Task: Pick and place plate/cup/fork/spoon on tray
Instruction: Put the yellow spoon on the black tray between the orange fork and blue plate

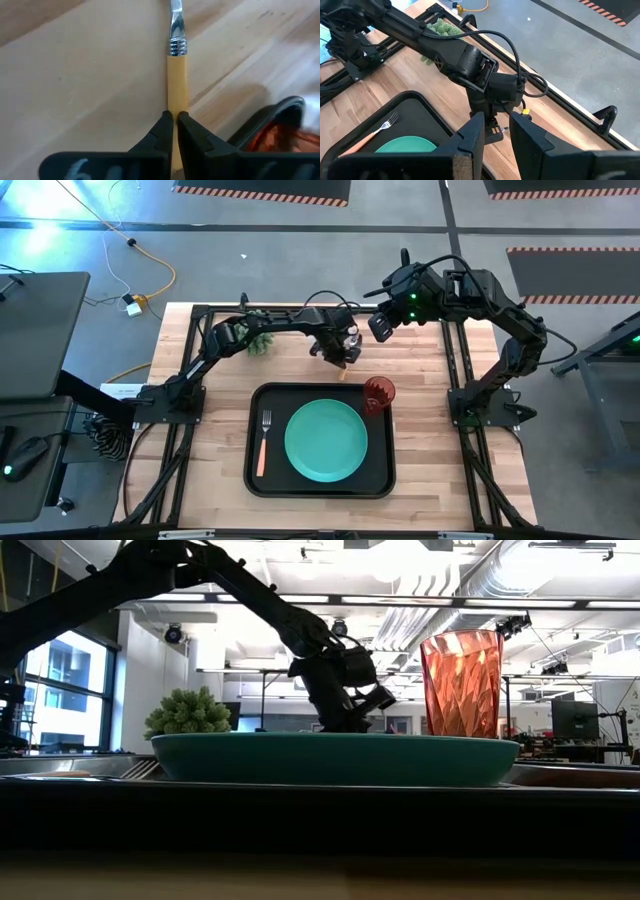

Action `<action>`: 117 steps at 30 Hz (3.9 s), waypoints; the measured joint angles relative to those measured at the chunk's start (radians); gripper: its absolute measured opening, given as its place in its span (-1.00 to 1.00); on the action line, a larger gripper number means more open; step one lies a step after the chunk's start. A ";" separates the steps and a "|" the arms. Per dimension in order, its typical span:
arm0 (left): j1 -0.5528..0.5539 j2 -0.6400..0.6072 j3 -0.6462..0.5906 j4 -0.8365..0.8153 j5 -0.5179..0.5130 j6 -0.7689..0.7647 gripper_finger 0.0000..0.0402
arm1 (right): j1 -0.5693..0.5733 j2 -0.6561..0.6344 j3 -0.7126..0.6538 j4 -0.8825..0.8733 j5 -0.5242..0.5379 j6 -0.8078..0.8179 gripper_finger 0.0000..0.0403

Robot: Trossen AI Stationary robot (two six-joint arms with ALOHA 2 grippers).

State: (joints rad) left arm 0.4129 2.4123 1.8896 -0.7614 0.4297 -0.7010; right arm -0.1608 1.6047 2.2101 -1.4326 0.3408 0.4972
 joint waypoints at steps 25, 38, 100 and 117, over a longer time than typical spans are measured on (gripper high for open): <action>0.004 -0.022 0.000 0.017 -0.020 0.014 -1.00 | 0.000 0.000 0.000 0.000 0.000 0.000 -0.59; -0.030 -0.057 0.000 -0.043 -0.138 0.052 -1.00 | 0.000 0.000 0.000 -0.001 0.001 0.000 -0.59; 0.026 -0.244 0.263 -0.450 0.005 0.737 -1.00 | -0.239 0.008 0.001 -0.032 -0.133 -0.051 -0.59; 0.093 -0.511 0.267 -0.503 -0.121 0.754 -1.00 | -0.483 0.221 0.001 -0.087 -0.393 -0.274 -0.59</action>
State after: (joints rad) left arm 0.5060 1.9011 2.1567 -1.2644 0.3088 0.0531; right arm -0.6441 1.8254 2.2108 -1.5194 -0.0524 0.2233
